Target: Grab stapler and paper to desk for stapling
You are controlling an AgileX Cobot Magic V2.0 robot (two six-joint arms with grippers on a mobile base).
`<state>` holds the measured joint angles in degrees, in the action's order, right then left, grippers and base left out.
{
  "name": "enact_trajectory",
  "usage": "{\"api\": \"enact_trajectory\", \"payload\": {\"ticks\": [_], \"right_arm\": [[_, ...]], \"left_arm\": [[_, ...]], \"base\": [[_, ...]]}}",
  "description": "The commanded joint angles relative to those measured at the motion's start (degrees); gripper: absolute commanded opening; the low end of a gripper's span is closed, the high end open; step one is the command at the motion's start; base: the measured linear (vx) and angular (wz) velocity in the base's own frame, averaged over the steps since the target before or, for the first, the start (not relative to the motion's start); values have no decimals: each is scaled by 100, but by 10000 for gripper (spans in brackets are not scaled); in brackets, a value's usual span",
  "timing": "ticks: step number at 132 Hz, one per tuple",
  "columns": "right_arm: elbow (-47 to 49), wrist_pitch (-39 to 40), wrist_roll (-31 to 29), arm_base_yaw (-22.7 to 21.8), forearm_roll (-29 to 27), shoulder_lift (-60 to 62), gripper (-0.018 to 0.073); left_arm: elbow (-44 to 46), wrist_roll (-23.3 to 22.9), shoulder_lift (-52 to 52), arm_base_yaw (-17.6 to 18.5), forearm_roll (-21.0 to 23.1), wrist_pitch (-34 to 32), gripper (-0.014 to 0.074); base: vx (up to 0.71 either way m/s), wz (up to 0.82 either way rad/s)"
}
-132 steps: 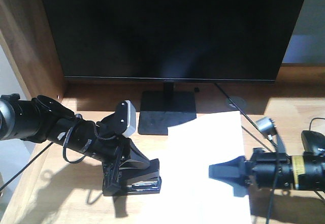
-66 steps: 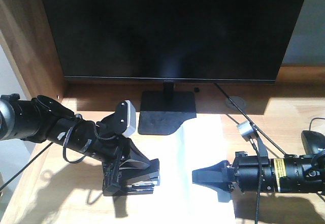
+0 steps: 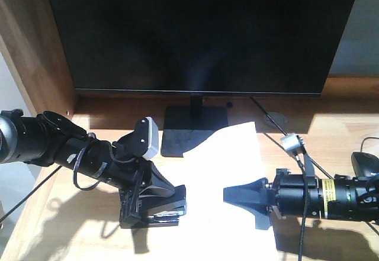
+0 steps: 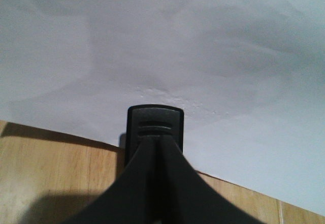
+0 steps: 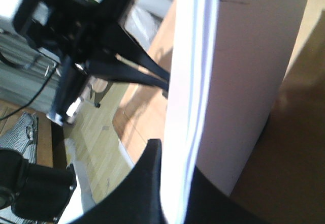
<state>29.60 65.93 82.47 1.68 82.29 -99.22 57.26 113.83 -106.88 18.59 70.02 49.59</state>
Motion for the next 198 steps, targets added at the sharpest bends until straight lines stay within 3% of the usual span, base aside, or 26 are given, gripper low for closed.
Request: {"api": "enact_trajectory", "payload": {"ticks": [1,52,198], "right_arm": [[101,958,-166,17,-228,409,-2],[101,68,-66,17,-31,347,-2],[101,589,-507,17,-1155,-1540,-2]], "left_arm": [[136,16,231,23,299,206,-6],[136,16,231,23,299,206,-6],[136,16,231,23,299,206,-6]], "base": [[0,0],[0,0],[0,0]]}}
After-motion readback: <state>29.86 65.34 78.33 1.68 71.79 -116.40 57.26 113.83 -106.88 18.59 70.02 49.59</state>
